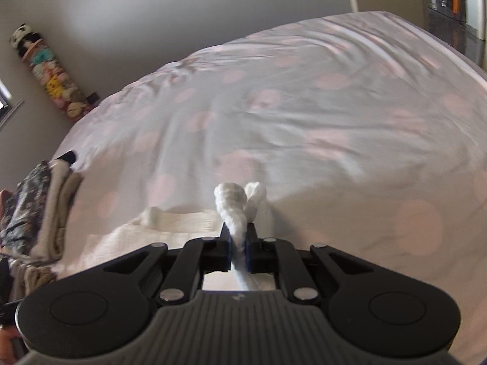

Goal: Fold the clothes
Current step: 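Grasp the garment corner with the right tool and lift it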

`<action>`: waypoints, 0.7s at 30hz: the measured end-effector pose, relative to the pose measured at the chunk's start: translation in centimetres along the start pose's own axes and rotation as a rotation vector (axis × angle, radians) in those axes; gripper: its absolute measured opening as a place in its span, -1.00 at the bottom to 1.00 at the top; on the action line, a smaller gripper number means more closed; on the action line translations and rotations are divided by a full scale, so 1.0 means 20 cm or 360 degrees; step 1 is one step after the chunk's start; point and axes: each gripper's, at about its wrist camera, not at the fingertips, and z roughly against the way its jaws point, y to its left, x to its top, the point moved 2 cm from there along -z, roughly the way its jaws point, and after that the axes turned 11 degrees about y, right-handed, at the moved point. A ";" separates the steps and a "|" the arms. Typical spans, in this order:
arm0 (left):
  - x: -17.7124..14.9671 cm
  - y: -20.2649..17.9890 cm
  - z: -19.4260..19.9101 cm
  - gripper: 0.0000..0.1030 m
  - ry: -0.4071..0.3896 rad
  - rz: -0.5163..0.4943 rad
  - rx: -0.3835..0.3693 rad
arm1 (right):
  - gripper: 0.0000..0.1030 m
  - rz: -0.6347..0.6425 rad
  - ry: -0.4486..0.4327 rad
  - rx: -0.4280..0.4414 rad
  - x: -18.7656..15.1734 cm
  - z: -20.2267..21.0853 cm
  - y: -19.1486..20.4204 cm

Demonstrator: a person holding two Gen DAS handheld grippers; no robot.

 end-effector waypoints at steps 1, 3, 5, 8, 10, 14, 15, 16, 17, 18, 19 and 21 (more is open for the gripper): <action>0.00 0.00 0.01 -0.01 -0.0003 0.0004 -0.0013 | -0.81 0.0044 0.0005 0.0016 0.01 0.00 0.08; 0.00 0.01 0.02 -0.01 -0.0012 0.0016 -0.0036 | -0.82 0.0122 0.0000 0.0036 0.01 0.00 0.23; 0.00 0.02 0.03 -0.01 -0.0023 0.0032 -0.0057 | -0.82 0.0173 0.0008 0.0045 0.00 -0.02 0.37; 0.00 0.05 0.05 -0.01 -0.0033 0.0057 -0.0081 | -0.82 0.0237 0.0026 0.0047 0.00 -0.06 0.57; 0.01 0.06 0.05 -0.01 -0.0032 0.0071 -0.0096 | -0.82 0.0265 0.0033 0.0041 -0.01 -0.10 0.68; 0.01 0.08 0.05 -0.01 -0.0032 0.0088 -0.0127 | -0.83 0.0255 0.0058 0.0125 -0.01 -0.18 0.87; 0.01 0.09 0.05 -0.01 -0.0034 0.0090 -0.0136 | -0.83 0.0251 0.0066 0.0154 -0.01 -0.21 0.91; 0.01 0.09 0.05 -0.01 -0.0034 0.0091 -0.0141 | -0.83 0.0247 0.0075 0.0183 -0.01 -0.24 0.96; 0.01 0.09 0.05 -0.01 -0.0035 0.0092 -0.0147 | -0.83 0.0253 0.0086 0.0203 -0.01 -0.27 1.01; 0.01 0.10 0.04 -0.01 -0.0035 0.0095 -0.0152 | -0.84 0.0259 0.0097 0.0222 -0.01 -0.31 1.05; 0.02 0.10 0.04 -0.01 -0.0035 0.0098 -0.0158 | -0.84 0.0266 0.0108 0.0242 -0.02 -0.35 1.10; 0.02 0.12 0.04 -0.01 -0.0034 0.0102 -0.0165 | -0.84 0.0249 0.0143 0.0273 -0.03 -0.44 1.17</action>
